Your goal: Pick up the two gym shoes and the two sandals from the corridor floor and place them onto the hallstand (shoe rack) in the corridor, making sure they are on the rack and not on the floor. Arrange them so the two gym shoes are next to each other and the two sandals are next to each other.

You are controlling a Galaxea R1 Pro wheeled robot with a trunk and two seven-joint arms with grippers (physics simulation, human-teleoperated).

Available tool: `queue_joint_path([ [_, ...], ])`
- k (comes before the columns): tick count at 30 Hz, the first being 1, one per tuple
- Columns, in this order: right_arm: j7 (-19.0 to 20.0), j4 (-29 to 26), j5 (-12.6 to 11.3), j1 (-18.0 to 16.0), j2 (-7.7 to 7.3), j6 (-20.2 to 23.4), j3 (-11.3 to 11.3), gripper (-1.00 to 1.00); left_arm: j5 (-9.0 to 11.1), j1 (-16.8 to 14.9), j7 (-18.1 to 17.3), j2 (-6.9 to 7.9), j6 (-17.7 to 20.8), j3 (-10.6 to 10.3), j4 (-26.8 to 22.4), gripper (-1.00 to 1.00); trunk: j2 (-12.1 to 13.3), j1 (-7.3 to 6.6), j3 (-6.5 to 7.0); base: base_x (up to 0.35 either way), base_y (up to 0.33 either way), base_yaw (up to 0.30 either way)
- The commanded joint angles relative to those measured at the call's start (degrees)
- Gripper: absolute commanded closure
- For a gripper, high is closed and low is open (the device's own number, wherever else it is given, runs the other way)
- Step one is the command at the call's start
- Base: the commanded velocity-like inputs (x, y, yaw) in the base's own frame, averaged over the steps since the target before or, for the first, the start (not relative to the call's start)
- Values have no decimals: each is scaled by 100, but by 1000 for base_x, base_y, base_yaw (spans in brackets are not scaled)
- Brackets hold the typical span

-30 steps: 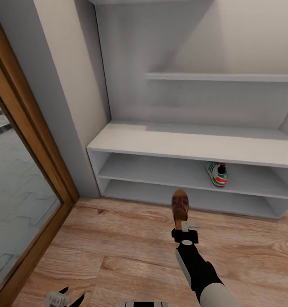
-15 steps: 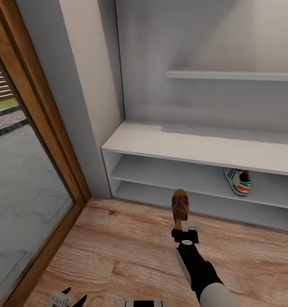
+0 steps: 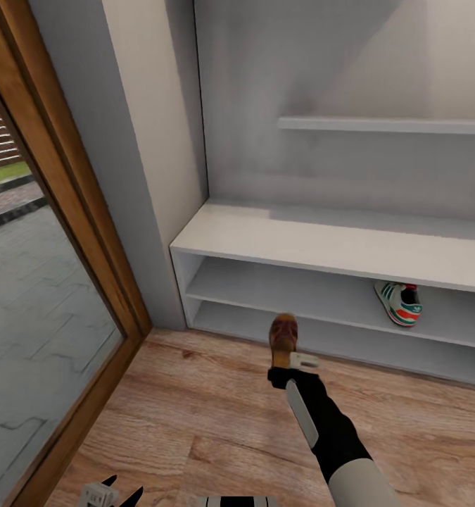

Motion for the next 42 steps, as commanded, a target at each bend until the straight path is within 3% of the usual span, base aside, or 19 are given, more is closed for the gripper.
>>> queue_joint_path([
  [1, -62, -80, -110, -3, 0, 161, 96, 100, 43, -2, -46, 1, 3, 10, 9, -100, -2, -1, -5, 0, 0, 0],
  [15, -69, -113, -122, -3, 0, 199, 127, 100, 47, 5, -48, 1, 3, 17, 11, -100, -2, -1, -5, 11, 0, 0],
  [42, -70, -127, -127, -3, 0, 198, 128, 100, 39, 6, -47, 1, 3, 10, 11, -100, -2, -1, -5, 127, 28, 0],
])
